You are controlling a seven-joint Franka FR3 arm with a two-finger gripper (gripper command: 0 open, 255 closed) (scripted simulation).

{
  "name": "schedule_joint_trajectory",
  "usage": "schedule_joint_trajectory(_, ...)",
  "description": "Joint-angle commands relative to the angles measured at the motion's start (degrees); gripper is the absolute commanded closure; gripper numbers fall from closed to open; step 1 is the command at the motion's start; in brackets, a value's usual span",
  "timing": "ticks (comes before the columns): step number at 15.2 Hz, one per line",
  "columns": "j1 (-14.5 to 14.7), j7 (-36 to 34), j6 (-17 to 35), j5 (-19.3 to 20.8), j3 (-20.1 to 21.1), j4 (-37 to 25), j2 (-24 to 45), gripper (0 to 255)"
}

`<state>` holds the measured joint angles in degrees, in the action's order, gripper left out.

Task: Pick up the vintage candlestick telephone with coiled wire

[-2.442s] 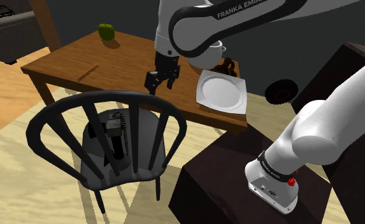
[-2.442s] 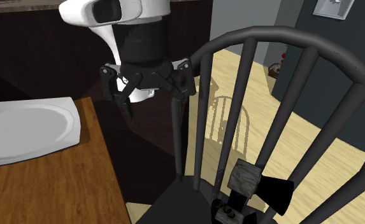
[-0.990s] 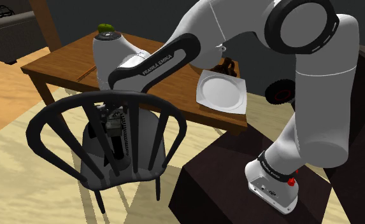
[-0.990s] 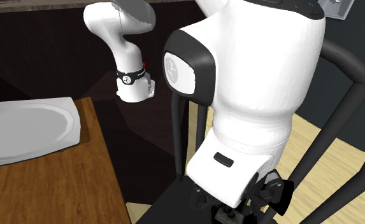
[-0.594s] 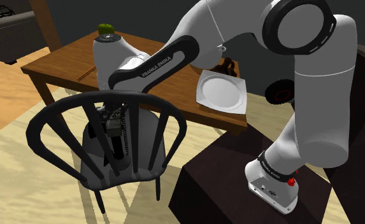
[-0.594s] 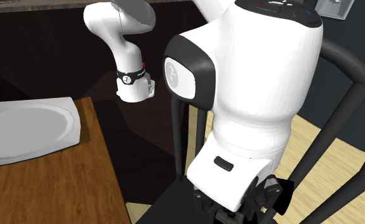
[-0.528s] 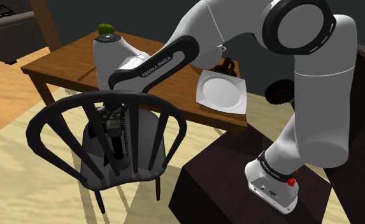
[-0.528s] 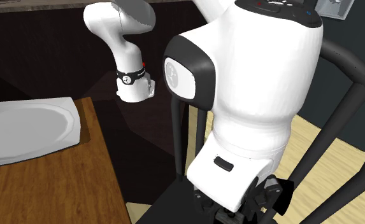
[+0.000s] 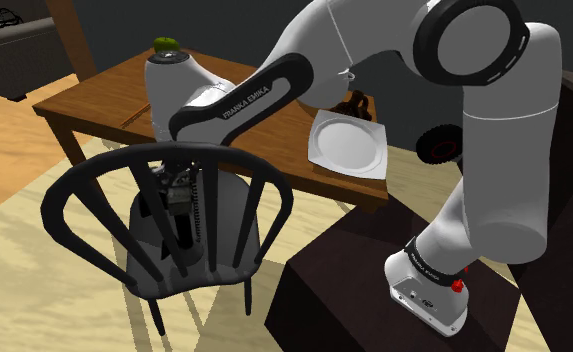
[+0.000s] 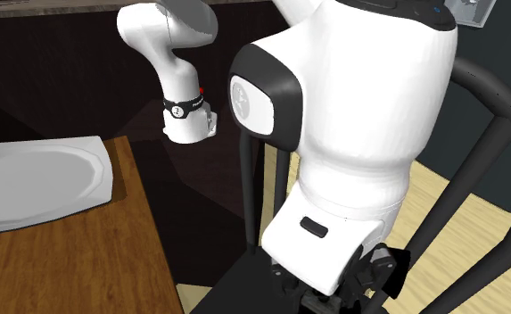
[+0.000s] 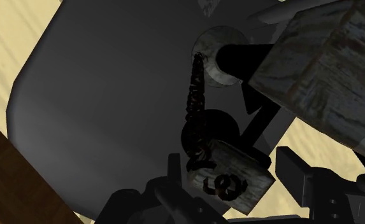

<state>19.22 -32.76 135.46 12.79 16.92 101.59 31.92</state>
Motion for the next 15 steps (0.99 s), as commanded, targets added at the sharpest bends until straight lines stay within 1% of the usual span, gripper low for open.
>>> schedule_joint_trajectory(1,-0.15,0.17,-0.84,-0.32,0.24,0.03,-0.9,255)
schedule_joint_trajectory(13,-1.03,1.56,-7.81,-2.49,1.57,-2.02,-6.0,255)
schedule_joint_trajectory(15,-1.04,1.58,-7.89,-2.52,1.58,-2.05,-6.06,255)
